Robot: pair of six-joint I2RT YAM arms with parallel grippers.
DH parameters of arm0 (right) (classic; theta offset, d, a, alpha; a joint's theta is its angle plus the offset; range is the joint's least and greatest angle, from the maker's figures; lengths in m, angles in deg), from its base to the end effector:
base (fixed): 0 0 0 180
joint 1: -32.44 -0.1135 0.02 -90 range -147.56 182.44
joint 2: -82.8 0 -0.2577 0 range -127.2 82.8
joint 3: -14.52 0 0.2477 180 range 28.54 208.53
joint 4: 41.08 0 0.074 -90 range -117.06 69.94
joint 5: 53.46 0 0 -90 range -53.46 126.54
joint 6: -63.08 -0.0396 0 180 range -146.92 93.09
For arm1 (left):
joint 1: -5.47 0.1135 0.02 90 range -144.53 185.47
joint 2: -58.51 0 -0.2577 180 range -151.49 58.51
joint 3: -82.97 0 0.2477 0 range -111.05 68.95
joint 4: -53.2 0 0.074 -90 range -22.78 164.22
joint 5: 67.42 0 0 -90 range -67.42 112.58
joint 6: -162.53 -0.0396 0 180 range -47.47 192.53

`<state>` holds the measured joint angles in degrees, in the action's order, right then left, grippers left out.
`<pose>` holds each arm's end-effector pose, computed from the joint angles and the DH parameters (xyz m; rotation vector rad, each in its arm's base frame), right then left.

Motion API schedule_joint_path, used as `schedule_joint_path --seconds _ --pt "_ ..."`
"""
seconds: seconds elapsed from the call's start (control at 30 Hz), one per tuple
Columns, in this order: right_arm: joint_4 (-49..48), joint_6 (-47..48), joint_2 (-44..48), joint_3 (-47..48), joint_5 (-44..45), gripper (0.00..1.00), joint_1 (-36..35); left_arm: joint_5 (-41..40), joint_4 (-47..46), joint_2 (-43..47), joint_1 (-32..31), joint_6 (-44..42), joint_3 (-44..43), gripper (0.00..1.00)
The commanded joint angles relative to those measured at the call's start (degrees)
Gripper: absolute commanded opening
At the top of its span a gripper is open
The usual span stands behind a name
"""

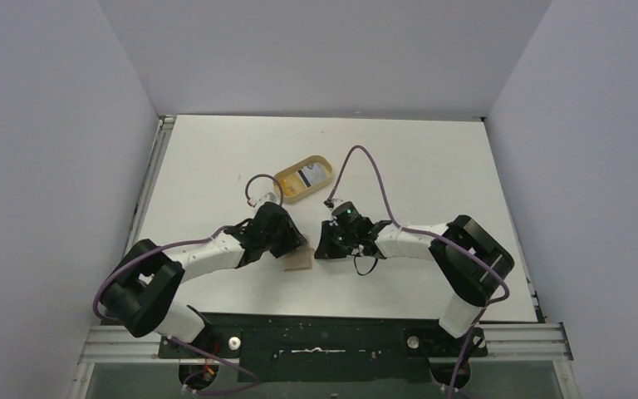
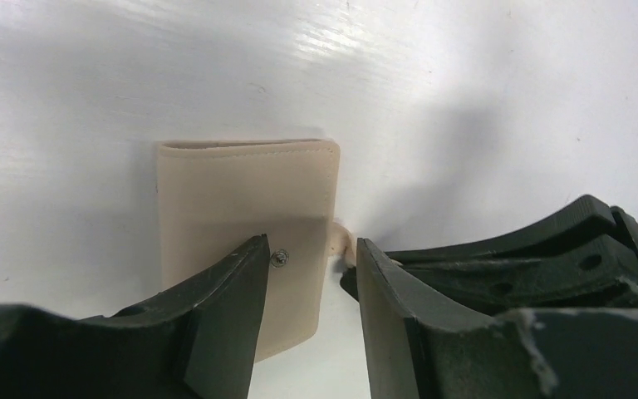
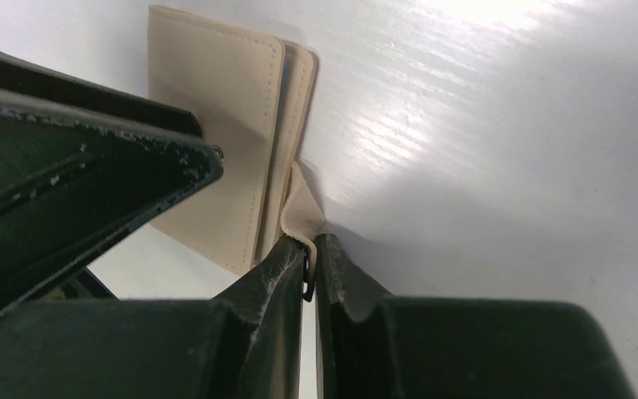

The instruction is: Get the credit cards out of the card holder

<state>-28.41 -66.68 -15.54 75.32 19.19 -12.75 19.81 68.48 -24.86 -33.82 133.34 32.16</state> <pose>0.2209 0.2391 0.1316 -0.2734 2.6571 0.9519 0.2142 -0.1728 0.1520 -0.4979 2.4930 -0.7117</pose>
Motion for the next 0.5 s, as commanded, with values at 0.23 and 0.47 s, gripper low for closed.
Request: schedule_joint_path --seconds 0.23,0.47 --pt "7.2 2.3 4.6 -0.9 3.7 0.0 0.6 -7.9 -1.3 -1.2 -0.2 3.4 1.2 0.41" --pt "7.8 2.4 4.6 1.3 3.7 0.0 0.4 -9.2 -1.3 -1.7 -0.2 4.0 1.9 0.41"
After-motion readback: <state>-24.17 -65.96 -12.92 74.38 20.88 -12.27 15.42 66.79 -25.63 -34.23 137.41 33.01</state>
